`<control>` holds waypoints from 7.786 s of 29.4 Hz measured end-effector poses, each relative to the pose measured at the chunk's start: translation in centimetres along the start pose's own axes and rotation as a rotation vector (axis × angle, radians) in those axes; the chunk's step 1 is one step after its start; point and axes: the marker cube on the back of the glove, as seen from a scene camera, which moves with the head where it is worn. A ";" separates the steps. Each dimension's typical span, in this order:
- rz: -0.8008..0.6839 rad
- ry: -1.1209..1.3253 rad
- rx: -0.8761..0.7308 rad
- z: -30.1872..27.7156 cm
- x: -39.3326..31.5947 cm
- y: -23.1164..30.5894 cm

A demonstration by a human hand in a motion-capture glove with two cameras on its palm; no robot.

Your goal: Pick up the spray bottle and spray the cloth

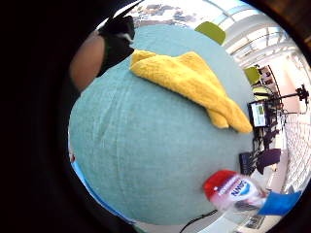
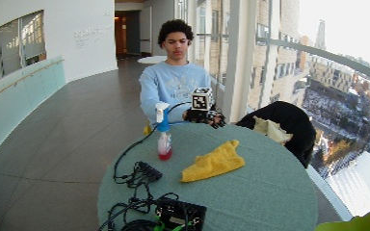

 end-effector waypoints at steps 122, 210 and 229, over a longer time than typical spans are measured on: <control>0.602 -1.012 -0.035 -3.7 15.8 5.4; 0.191 -1.043 0.408 -3.2 1.0 -9.1; 0.031 -1.082 0.451 2.4 -7.6 -19.3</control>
